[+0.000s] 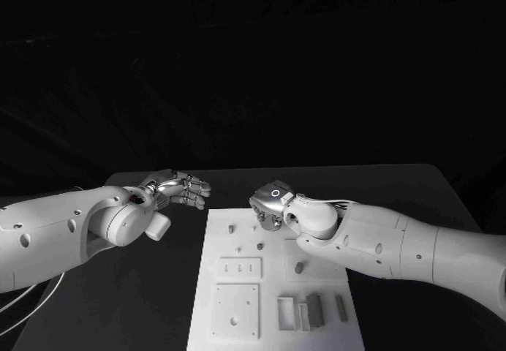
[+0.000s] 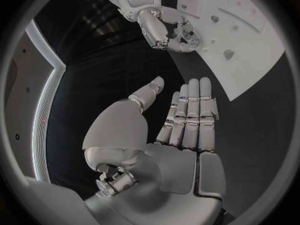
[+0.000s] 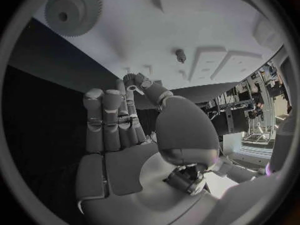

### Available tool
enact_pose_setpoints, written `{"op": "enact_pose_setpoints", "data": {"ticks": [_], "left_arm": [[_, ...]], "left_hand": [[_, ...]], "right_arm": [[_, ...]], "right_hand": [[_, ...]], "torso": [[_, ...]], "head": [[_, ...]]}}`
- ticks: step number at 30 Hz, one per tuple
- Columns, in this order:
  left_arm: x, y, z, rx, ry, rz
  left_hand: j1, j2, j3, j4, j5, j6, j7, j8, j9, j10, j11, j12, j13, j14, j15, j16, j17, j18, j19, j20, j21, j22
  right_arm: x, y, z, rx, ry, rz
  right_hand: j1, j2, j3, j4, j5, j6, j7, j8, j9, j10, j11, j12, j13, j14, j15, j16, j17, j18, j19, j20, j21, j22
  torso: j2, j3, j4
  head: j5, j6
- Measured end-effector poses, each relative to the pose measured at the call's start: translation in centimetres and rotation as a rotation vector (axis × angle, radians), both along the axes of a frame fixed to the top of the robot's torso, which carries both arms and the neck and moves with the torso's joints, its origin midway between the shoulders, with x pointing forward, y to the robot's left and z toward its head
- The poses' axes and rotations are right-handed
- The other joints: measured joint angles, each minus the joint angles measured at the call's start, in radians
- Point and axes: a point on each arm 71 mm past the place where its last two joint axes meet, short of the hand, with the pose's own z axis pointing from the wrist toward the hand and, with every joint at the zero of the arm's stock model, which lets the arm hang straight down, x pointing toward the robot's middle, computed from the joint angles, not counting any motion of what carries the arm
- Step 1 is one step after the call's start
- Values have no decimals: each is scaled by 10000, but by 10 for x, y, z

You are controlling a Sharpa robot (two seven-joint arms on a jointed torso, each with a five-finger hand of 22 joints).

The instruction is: Assemble the parts on the task board

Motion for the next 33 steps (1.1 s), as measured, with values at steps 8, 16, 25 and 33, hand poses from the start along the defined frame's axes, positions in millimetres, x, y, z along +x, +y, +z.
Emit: {"op": "enact_pose_setpoints", "data": {"ticks": [8, 16, 25, 33], "left_arm": [[0, 0, 1, 9, -21, 25], [3, -2, 7, 9, -123, 9], [4, -4, 10, 5, -192, -21], [6, -5, 20, -4, -360, -36]], "left_hand": [[0, 0, 0, 0, 0, 0, 0, 0, 1, 0, 0, 0, 0, 0, 0, 0, -1, 27, 0, 1, -29, 9], [0, 0, 0, 0, 0, 0, 0, 0, 1, 0, -1, 0, 0, 0, 0, -39, 9, 37, -1, 2, -29, 8], [0, 0, 0, 0, 0, 0, 0, -40, 1, -1, -1, 0, 0, 0, 0, -39, 18, 33, -1, 2, -29, 18], [0, 0, 0, 0, 0, 0, 0, -40, 2, -1, -1, 0, 0, 0, 0, -39, 26, 11, -1, 2, -29, 17]], "right_arm": [[1, 3, 1, 24, -49, -16], [0, 9, 2, 91, -71, 67], [7, 10, 2, 29, -144, -72], [8, 9, 2, 26, -147, -101]], "right_hand": [[0, 0, 17, 17, -2, 19, -3, -29, -6, 5, 6, -6, 1, 3, 4, 0, 0, 0, -1, 1, 0, 0], [1, 1, 21, 22, -10, 18, -2, -7, -5, 5, 8, -28, 2, 17, 19, -1, 0, -1, 1, 6, 0, 0], [2, 2, 20, 22, -49, 15, 0, -7, 3, 5, 9, -46, 2, 17, 20, -3, 0, 0, -3, 20, 0, 0], [3, 3, 18, 21, -31, 12, 2, -7, 10, 4, 10, -36, 2, -6, 5, -4, 1, 0, 30, -10, 30, 0]], "torso": [[12, 7, 0], [24, 12, -18], [25, 0, -3], [78, -1, 47]], "head": [[94, -1], [224, -12], [299, -67], [404, -115]]}}
